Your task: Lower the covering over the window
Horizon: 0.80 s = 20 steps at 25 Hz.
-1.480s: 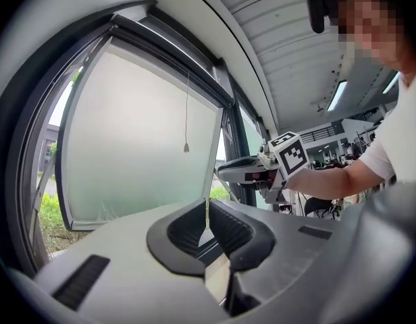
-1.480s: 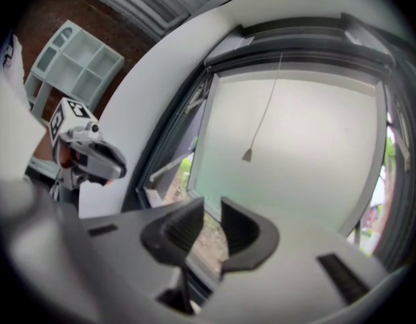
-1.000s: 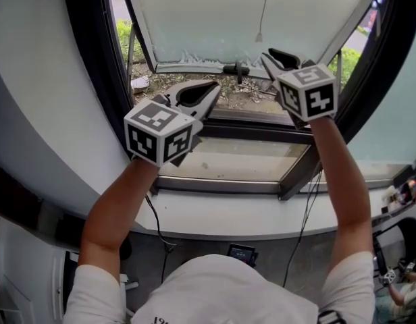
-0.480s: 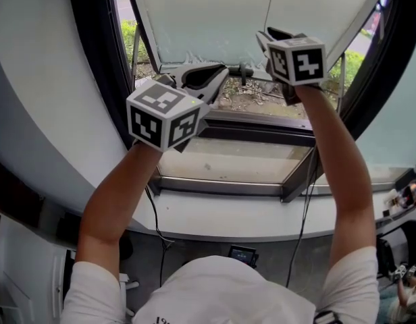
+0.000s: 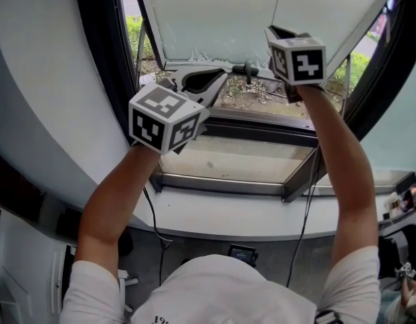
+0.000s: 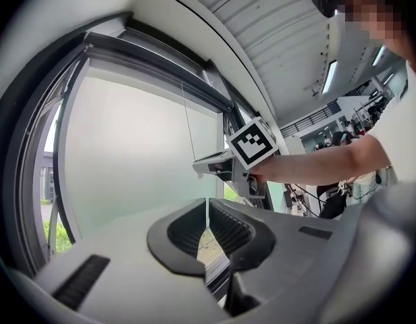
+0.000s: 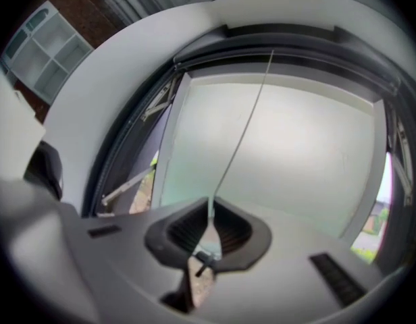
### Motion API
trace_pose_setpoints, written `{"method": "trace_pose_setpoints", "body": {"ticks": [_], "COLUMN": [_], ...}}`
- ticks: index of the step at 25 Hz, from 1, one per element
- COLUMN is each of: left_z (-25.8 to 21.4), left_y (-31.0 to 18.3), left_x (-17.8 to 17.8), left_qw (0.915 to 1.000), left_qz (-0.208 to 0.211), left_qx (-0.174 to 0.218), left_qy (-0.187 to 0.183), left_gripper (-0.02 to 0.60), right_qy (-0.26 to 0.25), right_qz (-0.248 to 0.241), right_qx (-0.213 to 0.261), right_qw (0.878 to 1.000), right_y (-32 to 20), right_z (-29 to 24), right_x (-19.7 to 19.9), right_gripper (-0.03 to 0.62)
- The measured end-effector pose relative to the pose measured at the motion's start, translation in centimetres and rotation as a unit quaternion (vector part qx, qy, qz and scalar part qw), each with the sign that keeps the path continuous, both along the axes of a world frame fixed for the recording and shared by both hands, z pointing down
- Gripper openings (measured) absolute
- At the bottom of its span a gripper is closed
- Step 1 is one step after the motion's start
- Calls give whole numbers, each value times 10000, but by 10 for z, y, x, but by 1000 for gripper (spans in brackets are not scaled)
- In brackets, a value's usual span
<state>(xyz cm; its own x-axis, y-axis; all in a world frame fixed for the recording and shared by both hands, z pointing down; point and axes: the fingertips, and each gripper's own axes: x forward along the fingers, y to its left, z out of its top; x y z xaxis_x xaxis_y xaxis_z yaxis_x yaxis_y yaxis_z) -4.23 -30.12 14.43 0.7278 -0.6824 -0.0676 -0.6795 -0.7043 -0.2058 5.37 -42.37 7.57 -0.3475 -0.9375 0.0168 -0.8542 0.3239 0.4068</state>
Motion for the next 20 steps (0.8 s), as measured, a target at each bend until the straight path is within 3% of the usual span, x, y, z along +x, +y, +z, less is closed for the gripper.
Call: {"method": "trace_pose_setpoints", "body": {"ticks": [3,6,9,20], "left_z": [5,11,16,21], "left_y": [-1,0,1,3], "left_x": [-2,-1,-1,-3], "left_qw": [10000,9999,9997,9994], "left_qz": [-19,-45,-46,-74], "left_qx": [-45,8,31,84], "left_qy": [1,-143,-233,-322], "left_gripper": [18,20,20,19], "right_qy": [329,1123,1849,3447], "right_qz": [-86,-67,-60,210], "right_qx": [54,246,345,355], "right_qw": [9994,9933,9821,9378], "right_y": [5,14,20,28], "right_z": [1,2,4,8], "right_x": [-8,-12,-16,-16], "right_gripper": [37,37,37,37]}}
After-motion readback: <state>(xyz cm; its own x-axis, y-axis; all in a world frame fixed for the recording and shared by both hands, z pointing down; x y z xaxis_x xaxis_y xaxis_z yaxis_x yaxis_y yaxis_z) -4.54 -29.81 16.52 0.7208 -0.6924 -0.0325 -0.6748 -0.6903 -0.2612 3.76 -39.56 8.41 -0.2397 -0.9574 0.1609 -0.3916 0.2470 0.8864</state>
